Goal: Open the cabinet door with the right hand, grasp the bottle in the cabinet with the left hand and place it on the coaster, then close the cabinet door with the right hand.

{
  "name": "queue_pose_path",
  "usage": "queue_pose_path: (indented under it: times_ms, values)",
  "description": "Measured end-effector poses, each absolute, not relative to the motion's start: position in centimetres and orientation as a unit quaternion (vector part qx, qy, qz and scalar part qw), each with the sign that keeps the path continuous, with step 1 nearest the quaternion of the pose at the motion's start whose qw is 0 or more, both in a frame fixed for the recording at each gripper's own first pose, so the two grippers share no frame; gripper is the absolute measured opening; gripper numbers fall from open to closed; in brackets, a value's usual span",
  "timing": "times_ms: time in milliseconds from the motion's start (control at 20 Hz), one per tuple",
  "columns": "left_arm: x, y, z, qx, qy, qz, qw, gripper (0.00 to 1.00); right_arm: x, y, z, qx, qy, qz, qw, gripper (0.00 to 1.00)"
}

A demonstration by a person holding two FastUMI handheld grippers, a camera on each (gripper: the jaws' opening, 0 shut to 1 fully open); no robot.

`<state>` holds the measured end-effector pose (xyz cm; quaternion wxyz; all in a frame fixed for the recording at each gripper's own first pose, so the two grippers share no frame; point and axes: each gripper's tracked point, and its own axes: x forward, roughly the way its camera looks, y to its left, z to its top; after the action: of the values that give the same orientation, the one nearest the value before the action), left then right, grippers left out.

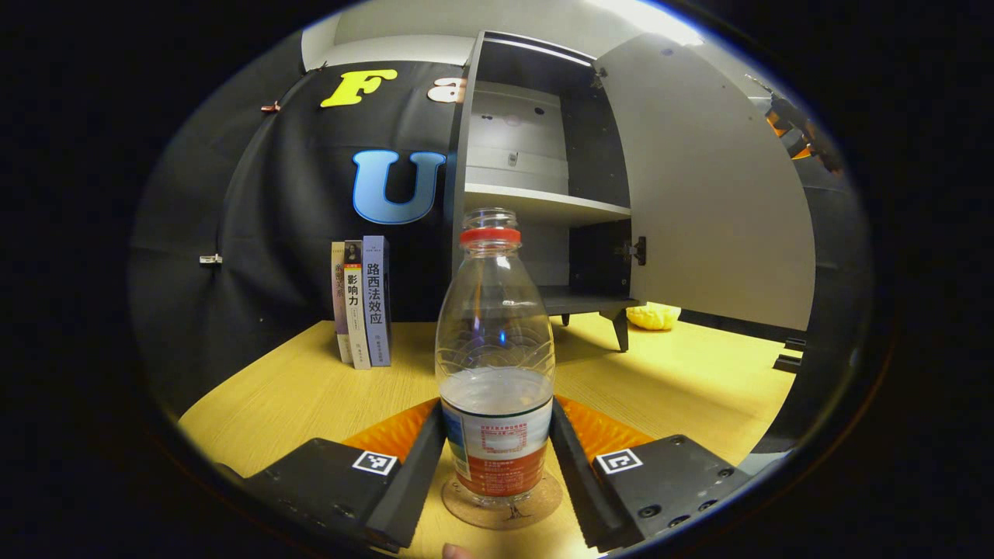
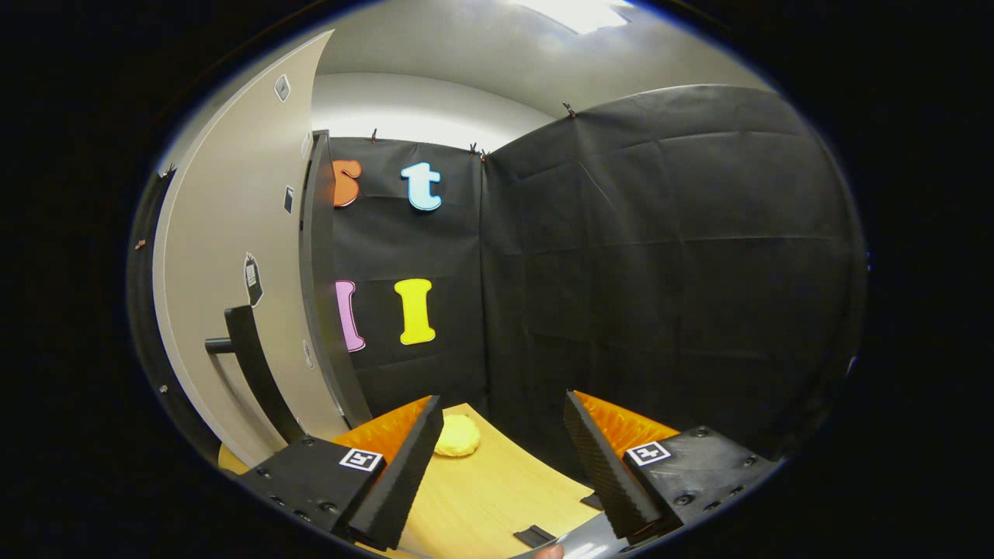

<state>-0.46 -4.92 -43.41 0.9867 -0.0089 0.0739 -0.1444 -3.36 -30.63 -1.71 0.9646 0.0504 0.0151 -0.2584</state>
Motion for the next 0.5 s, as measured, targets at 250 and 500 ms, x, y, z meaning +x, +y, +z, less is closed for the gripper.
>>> queue_pose_path:
  times_ms: [250,500]
  values:
    - [-1.2,-4.8,-43.1,0.005,0.08,-0.134,0.988,0.96,-3.0,-29.9,-1.9,0.04,0.018,-0.246,0.968,0.98]
    - [-1.7,-5.3,-39.6,0.011,0.077,-0.137,0.988,0.96,-2.5,-29.2,-1.3,0.058,0.011,-0.22,0.974,0.98]
